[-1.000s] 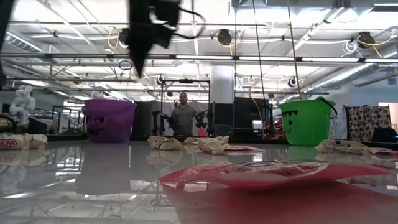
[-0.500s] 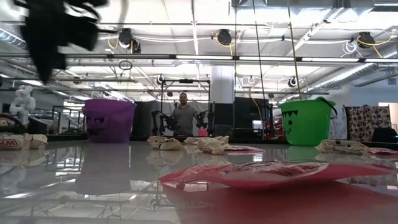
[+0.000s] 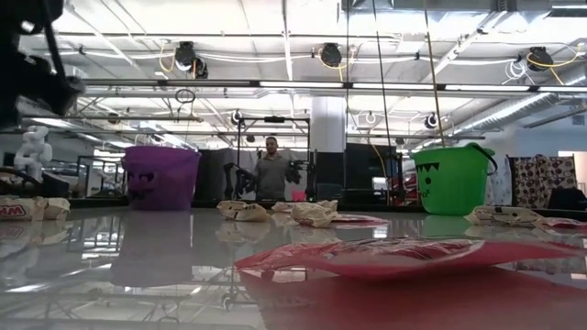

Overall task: Sort candy by brand, put in halloween buckets
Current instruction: Put the red candy into the bottom violet bucket

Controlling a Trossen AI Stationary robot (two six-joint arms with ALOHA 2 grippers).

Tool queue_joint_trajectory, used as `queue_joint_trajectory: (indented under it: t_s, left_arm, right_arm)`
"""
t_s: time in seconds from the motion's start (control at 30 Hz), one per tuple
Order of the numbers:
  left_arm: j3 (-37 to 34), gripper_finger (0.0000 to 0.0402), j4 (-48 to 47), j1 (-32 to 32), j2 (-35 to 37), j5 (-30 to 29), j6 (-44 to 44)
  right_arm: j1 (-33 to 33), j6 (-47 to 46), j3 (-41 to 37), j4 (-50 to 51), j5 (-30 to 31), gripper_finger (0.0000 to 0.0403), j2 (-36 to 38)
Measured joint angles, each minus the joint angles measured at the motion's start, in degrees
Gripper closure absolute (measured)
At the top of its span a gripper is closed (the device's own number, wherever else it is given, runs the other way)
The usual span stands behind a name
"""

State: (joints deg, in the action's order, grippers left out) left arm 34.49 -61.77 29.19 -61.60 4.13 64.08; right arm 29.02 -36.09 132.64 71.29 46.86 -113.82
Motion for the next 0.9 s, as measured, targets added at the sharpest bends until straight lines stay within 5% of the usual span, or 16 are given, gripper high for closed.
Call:
queue_joint_trajectory:
  t_s: [0.53,0.73,0.9]
  left_arm:
    - [-7.35,0.0294,8.69,4.44,-7.68,0.3,-0.4]
    - [-6.7,0.0382,10.0,5.07,-9.11,0.54,-2.08]
    - [-4.17,0.0394,7.19,5.07,-9.34,0.27,-3.27]
  right_arm:
    - [-0.39,-2.45,0.02,-0.35,-5.31,0.0248,0.0]
    - [0.54,-4.55,-0.01,-0.42,-5.29,0.0248,0.0]
    - [1.87,-5.74,0.0,-0.83,-5.27,0.0248,0.0]
